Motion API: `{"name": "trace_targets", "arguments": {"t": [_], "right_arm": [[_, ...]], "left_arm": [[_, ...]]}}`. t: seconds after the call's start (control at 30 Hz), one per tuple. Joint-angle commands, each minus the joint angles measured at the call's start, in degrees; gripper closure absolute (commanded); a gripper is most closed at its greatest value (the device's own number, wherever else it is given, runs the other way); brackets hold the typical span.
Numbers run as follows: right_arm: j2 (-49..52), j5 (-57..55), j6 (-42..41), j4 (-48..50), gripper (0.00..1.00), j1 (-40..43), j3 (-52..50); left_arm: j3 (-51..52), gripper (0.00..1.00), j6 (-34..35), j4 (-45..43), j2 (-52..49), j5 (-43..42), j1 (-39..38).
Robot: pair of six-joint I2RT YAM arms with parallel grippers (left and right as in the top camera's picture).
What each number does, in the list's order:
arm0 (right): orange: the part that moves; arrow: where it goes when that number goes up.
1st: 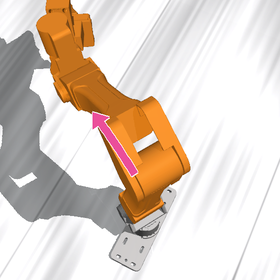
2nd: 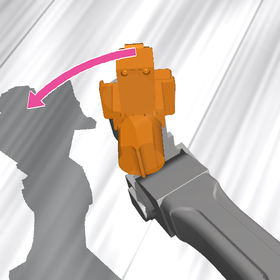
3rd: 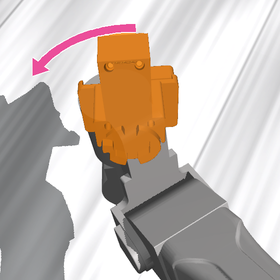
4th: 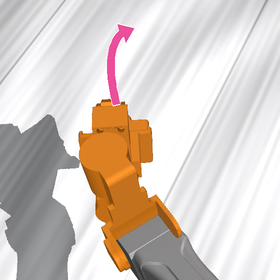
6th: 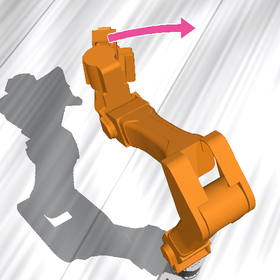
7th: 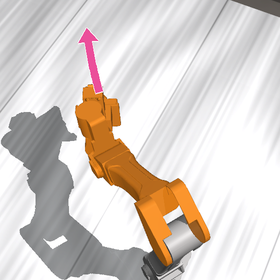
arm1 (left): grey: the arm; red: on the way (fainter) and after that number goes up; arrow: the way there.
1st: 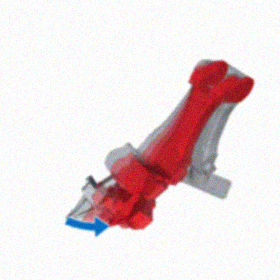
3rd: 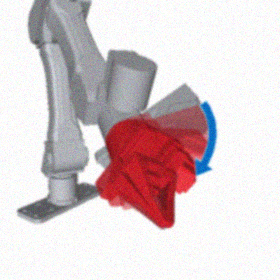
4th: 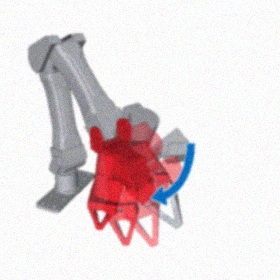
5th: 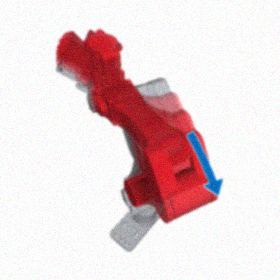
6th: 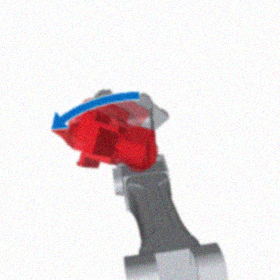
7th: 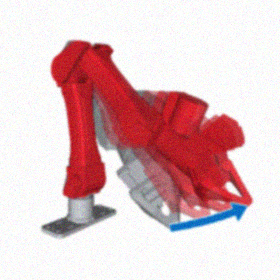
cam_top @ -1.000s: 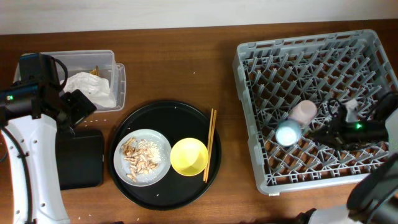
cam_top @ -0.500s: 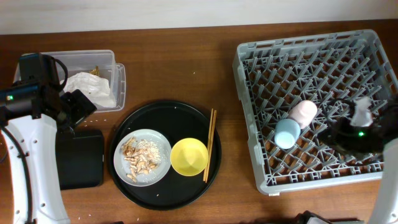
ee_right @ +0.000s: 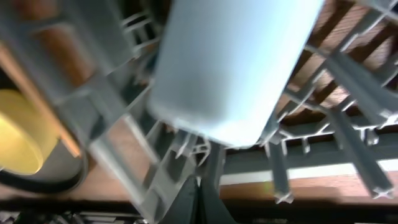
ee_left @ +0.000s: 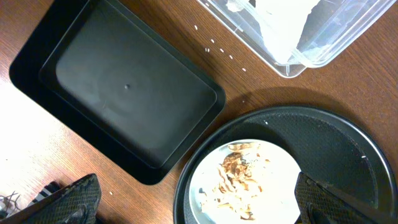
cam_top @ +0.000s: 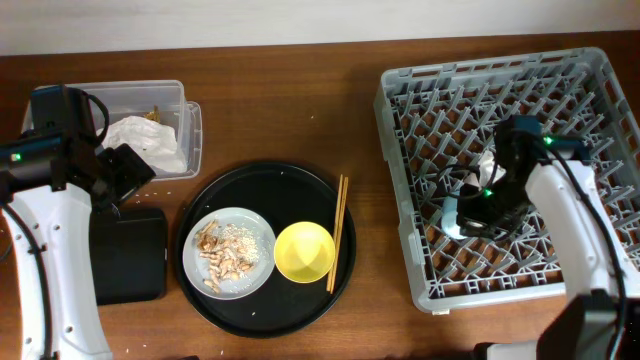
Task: Sort waste into correct bins and load items into the dishwasher rack
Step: 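Return the right gripper to the tray and grasp the yellow bowl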
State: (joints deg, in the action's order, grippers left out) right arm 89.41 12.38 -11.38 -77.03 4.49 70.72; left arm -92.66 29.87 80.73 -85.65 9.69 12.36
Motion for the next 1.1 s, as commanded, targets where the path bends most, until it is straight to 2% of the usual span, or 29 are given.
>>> {"name": "trace_targets", "arguments": {"t": [0.0,0.4,0.63,0.77,0.83,0.9,0.93,1.0,1.07], "right_arm": [[1.84,-3.23,-1.81,2.82,0.96,-0.35,0.55],[1.7,-3.23,-2.19,13.6,0.96,-0.35,1.46],[-1.11,-2.34,-3.74,7.45,0.96,-0.55,11.43],[-4.83,2.16,-3.45,3.13,0.95,-4.0,16.72],[-6.34,5.95,-2.4,3.19,0.83,-7.58,17.0],[-6.6,6.49,-2.45,3.26,0.73,-12.66,16.98],[-6.4,6.47,-2.47,3.43,0.65,-15.34,16.85],[-5.46,6.29,-3.45,5.14,0.54,-22.14,16.2],[-3.76,2.86,-9.25,7.91,0.51,-29.35,14.86]], "left_arm": [[0.07,0.01,0.72,-0.09,0.48,0.46,0.07],[0.07,0.01,0.72,-0.09,0.48,0.46,0.07],[0.07,0.01,0.72,-0.09,0.48,0.63,0.17],[0.07,0.01,0.72,-0.09,0.48,0.63,0.17],[0.07,0.01,0.72,-0.09,0.48,0.63,0.17],[0.07,0.01,0.72,-0.09,0.48,0.63,0.17],[0.07,0.01,0.72,-0.09,0.48,0.63,0.17],[0.07,0.01,0.72,-0.09,0.48,0.63,0.17],[0.04,0.01,0.72,-0.09,0.48,0.63,0.17]]}}
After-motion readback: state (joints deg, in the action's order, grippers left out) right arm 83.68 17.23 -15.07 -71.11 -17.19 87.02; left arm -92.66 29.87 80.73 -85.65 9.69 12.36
